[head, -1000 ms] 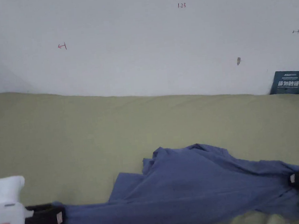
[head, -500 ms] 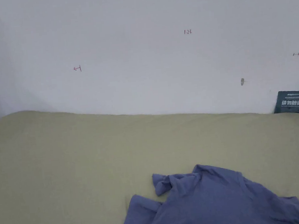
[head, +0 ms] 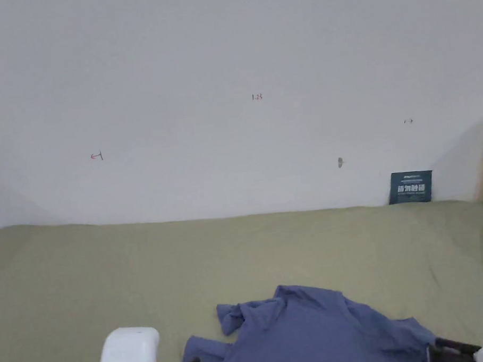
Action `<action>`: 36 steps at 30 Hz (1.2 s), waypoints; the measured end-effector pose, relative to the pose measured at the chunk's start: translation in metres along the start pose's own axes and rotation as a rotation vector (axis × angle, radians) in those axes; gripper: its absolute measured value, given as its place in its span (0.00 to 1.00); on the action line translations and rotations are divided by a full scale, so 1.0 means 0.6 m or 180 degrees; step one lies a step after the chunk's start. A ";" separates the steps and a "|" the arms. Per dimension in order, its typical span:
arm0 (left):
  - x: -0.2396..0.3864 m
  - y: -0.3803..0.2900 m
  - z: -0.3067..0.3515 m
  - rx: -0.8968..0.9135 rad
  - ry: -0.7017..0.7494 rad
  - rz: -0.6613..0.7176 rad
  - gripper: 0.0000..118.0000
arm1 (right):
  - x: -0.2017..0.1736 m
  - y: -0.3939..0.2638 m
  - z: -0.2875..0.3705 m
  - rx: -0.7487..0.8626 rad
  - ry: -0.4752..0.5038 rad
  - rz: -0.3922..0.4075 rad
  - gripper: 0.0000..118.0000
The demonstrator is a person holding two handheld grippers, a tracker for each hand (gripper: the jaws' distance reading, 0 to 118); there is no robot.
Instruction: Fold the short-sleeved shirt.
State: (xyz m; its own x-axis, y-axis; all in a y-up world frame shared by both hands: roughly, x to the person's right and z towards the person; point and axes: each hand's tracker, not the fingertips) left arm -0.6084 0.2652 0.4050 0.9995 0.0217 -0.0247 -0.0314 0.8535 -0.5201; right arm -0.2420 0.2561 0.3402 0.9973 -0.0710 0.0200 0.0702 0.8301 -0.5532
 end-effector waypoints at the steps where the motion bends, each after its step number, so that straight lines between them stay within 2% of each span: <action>1: 0.014 -0.016 -0.001 -0.0130 -0.0055 -0.0037 0.45 | -0.004 -0.020 0.012 -0.0094 0.0069 0.0031 0.58; 2: 0.028 -0.035 0.000 -0.0162 -0.0060 -0.0055 0.17 | -0.007 -0.039 0.022 -0.0160 0.0172 0.0105 0.37; 3: 0.040 -0.055 -0.001 -0.0182 -0.0040 -0.0064 0.00 | -0.011 -0.058 0.029 -0.0185 0.0199 0.0195 0.07; 4: 0.047 -0.081 0.000 -0.0265 -0.0032 -0.0102 0.00 | -0.019 -0.077 0.036 -0.0192 0.0112 0.0299 0.03; 6: 0.056 -0.126 0.010 -0.0462 0.0031 -0.0139 0.00 | -0.034 -0.114 0.052 -0.0101 -0.0158 0.0498 0.02; 10: 0.046 -0.217 0.038 -0.0756 0.0091 0.0049 0.00 | -0.052 -0.170 0.078 -0.0237 0.0168 0.0534 0.01; 12: 0.027 -0.245 0.057 -0.0882 0.0177 0.0126 0.00 | -0.063 -0.182 0.075 -0.0322 0.0234 0.0599 0.01; 18: -0.041 -0.232 0.069 -0.0819 0.0412 0.0292 0.00 | -0.081 -0.176 0.055 -0.0354 0.0341 0.0605 0.01; 23: -0.100 -0.187 0.007 -0.0961 0.0182 0.0405 0.00 | -0.079 -0.158 0.051 -0.0380 0.0394 0.0576 0.02; 24: -0.115 -0.185 -0.015 -0.1022 0.0045 0.0505 0.03 | -0.075 -0.155 0.051 -0.0391 0.0416 0.0559 0.02; 25: -0.125 -0.183 -0.032 -0.1090 -0.0005 0.0534 0.10 | -0.072 -0.152 0.051 -0.0416 0.0429 0.0540 0.02; 26: -0.134 -0.184 -0.049 -0.1094 0.0016 0.0534 0.22 | -0.069 -0.151 0.054 -0.0441 0.0431 0.0522 0.02; 27: -0.142 -0.185 -0.064 -0.1122 0.0017 0.0555 0.48 | -0.066 -0.149 0.054 -0.0475 0.0438 0.0517 0.02; 28: -0.146 -0.188 -0.074 -0.1144 0.0059 0.0563 0.67 | -0.062 -0.148 0.054 -0.0499 0.0452 0.0513 0.02; 29: -0.150 -0.195 -0.082 -0.1169 0.0036 0.0595 0.75 | -0.058 -0.147 0.054 -0.0517 0.0476 0.0503 0.02; 33: -0.158 -0.208 -0.115 -0.1276 -0.0087 0.0736 0.75 | -0.053 -0.146 0.053 -0.0532 0.0512 0.0470 0.02; 36: -0.156 -0.223 -0.140 -0.1441 0.0094 0.0550 0.74 | -0.059 -0.143 0.053 -0.0536 0.0576 0.0484 0.02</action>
State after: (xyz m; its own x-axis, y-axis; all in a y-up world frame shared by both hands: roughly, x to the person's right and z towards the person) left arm -0.6988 0.1052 0.4052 0.9787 0.1229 -0.1643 -0.2046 0.5262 -0.8254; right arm -0.2828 0.2051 0.4135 0.9747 -0.0628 -0.2144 -0.0998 0.7363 -0.6693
